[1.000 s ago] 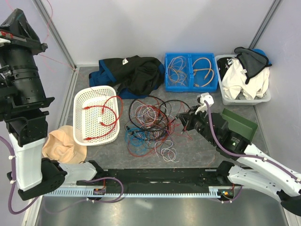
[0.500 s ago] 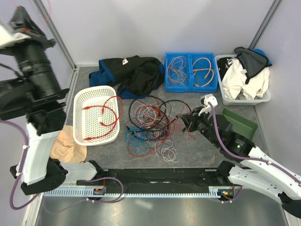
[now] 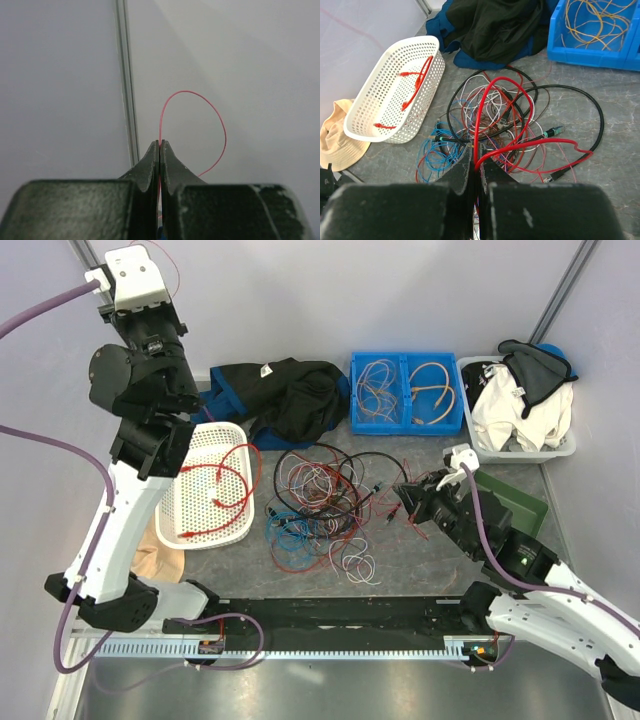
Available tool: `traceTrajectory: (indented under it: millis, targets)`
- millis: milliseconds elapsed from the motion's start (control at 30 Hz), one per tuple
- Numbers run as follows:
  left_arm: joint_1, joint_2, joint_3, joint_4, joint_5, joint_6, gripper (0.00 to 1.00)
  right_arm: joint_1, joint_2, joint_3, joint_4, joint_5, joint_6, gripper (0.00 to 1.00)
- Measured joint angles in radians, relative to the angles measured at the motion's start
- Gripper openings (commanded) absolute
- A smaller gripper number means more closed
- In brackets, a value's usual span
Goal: Untangle the cables
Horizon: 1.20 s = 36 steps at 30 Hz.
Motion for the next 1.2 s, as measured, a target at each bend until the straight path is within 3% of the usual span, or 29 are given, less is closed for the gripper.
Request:
traceTrajectory:
  millis: [367, 600, 833, 867, 933, 967, 1000, 1200]
  targets:
    - [0.139, 0.038, -0.059, -0.223, -0.005, -0.243, 0.02, 0.000, -0.037, 0.000, -0.024, 0.023, -0.026, 0.00]
    - [0.189, -0.001, -0.409, -0.412, 0.005, -0.474, 0.02, 0.000, -0.056, 0.000, -0.034, 0.038, -0.039, 0.00]
    - [0.271, 0.008, -0.686, -0.620, 0.172, -0.754, 0.04, 0.000, -0.062, 0.000, -0.046, 0.043, -0.044, 0.00]
    - [0.284, 0.018, -0.707, -0.639, 0.194, -0.787, 0.24, 0.000, -0.062, 0.000, -0.050, 0.043, -0.044, 0.00]
    - [0.310, 0.031, -0.749, -0.668, 0.232, -0.839, 0.49, 0.000, -0.063, 0.000, -0.054, 0.044, -0.044, 0.00]
    - [0.322, 0.032, -0.769, -0.681, 0.244, -0.864, 0.96, 0.000, -0.063, -0.001, -0.055, 0.044, -0.043, 0.00]
    - [0.334, 0.031, -0.785, -0.702, 0.259, -0.895, 1.00, 0.000, -0.064, -0.001, -0.057, 0.044, -0.043, 0.00]
    - [0.348, -0.090, -0.777, -0.753, 0.325, -0.967, 1.00, 0.000, -0.031, -0.001, -0.047, 0.041, -0.036, 0.00]
